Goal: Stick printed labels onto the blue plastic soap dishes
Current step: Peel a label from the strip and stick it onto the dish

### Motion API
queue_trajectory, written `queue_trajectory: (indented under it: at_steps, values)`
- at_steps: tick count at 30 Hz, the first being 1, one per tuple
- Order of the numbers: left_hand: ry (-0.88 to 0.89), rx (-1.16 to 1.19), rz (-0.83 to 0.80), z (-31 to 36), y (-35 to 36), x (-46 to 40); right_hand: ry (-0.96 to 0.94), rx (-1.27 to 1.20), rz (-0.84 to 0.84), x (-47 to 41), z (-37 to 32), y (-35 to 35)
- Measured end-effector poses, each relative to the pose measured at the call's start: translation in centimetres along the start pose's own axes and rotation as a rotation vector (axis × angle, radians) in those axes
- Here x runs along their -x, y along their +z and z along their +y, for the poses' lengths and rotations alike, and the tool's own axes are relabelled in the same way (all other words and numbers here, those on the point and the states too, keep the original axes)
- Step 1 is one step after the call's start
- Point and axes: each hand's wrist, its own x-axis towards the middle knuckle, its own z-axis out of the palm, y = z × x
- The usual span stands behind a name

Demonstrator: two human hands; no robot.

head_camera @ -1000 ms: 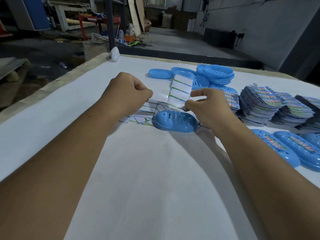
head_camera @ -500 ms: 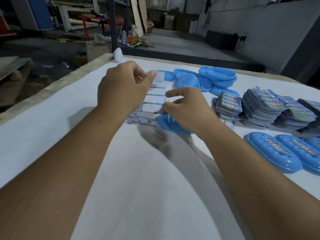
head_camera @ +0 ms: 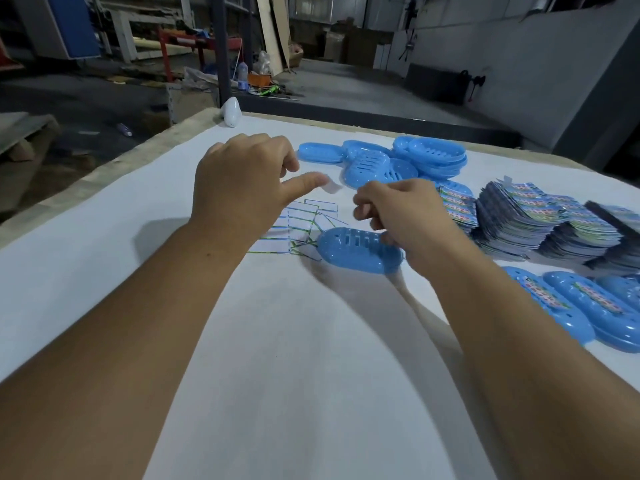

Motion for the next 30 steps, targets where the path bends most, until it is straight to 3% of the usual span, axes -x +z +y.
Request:
queue_trajectory:
  at_steps: [3,9,21,30]
  values:
    - [0.107,0.032,-0.008,0.5,-0.2,-0.2,0.128,-0.145,-0.104,-0.5,0.0,-1.8]
    - [0.285,0.078,0.011,1.6,-0.6,-0.3,0.267,-0.079,-0.306,-0.6,0.3,-3.2]
    - [0.323,0.096,0.0,1.6,-0.6,-0.3,0.249,-0.062,-0.388,-0.4,0.0,-4.2]
    - [0.312,0.049,-0.043,1.3,-0.2,-0.4,0.146,-0.157,-0.247,-0.8,0.3,-4.4]
